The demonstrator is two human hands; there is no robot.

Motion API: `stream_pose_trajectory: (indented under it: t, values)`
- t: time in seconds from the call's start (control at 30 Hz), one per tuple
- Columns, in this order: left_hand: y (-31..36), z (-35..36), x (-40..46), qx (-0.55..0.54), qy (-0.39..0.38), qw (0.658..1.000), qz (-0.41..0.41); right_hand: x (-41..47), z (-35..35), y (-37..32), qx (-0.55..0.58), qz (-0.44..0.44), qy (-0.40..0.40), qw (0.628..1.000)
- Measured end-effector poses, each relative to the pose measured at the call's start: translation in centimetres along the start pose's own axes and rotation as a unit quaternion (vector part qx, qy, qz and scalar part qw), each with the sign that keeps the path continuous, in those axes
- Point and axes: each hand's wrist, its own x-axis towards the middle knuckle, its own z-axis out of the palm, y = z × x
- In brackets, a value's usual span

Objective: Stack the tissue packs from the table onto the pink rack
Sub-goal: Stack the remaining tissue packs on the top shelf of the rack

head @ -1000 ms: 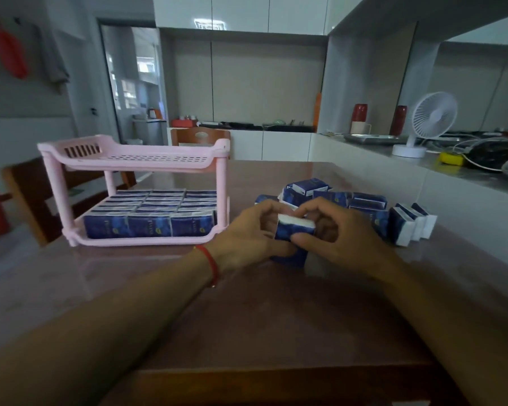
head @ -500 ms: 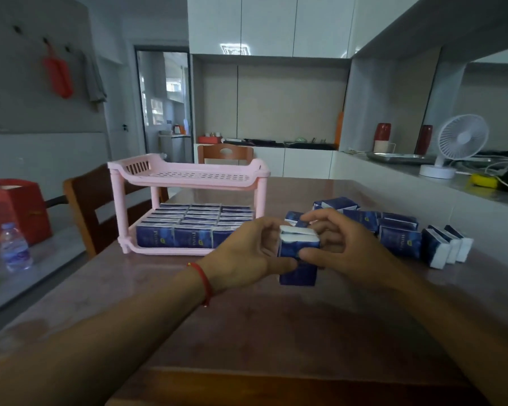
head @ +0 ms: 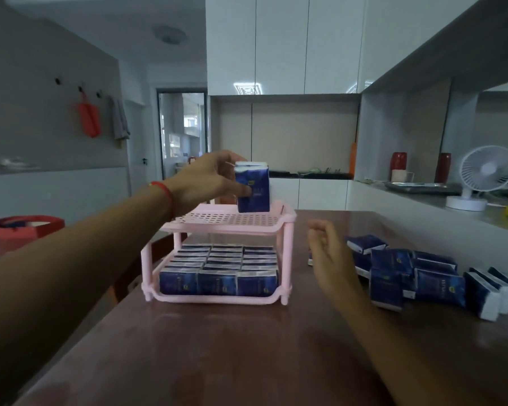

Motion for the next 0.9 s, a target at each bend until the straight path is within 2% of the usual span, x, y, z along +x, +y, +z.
stream_pose_trajectory:
  t: [0.1, 0.2, 0.37, 0.57, 0.73, 0.9]
  values:
    - [-2.0, 0.8, 3.1, 0.021, -0.018, 0.999, -0.046, -0.6, -0.1, 2.3, -0.046, -0.002, -0.053, 0.997]
    - [-3.1, 2.0, 5.4, 0.017, -0.043, 0.996, -0.076, -0.6, -0.6, 3.3, -0.043, -0.015, -0.061, 0.997]
    - [-4.7, 3.2, 8.1, 0.017, -0.041, 0.996, -0.083, 0.0, -0.8, 3.7, -0.045, -0.022, -0.04, 0.998]
    - [-6.6, 3.2, 9.0, -0.017, -0.065, 0.992, -0.105, 0.0, -0.3, 4.3, -0.049, -0.036, -0.055, 0.997]
    - [-6.8, 3.3, 9.0, 0.037, -0.073, 0.993, -0.083, 0.1, -0.3, 4.0, -0.056, -0.051, -0.057, 0.995]
    - [-6.4, 3.3, 9.1, 0.038, -0.096, 0.991, -0.082, -0.1, -0.4, 3.7, -0.067, -0.058, -0.055, 0.995]
